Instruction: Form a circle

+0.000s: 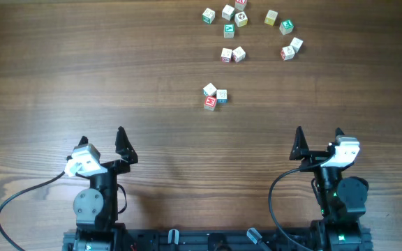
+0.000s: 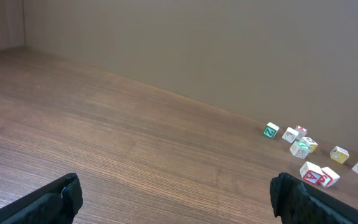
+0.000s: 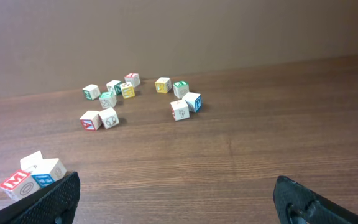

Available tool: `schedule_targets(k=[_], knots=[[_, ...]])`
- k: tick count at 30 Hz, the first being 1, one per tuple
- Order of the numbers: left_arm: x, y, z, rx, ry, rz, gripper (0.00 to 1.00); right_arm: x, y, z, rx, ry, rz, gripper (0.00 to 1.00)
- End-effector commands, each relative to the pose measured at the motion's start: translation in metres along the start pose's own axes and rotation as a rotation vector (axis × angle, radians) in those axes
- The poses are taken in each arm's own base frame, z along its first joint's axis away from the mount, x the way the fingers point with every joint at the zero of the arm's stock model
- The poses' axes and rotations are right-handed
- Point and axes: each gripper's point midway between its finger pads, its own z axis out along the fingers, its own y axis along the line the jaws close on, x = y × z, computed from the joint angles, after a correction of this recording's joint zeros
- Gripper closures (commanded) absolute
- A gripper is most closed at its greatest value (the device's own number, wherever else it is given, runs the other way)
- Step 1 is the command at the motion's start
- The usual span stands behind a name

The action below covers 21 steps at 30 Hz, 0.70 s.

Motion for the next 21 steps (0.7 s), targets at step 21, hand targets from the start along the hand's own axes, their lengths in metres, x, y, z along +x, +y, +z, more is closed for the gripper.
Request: schedule_targets(k=[21], knots=[[0.002,-0.002,0.000,0.012,-0.001,0.020,0.00,-0.031,0.004,-0.011,-0.021,-0.143,-0.013,0.00]])
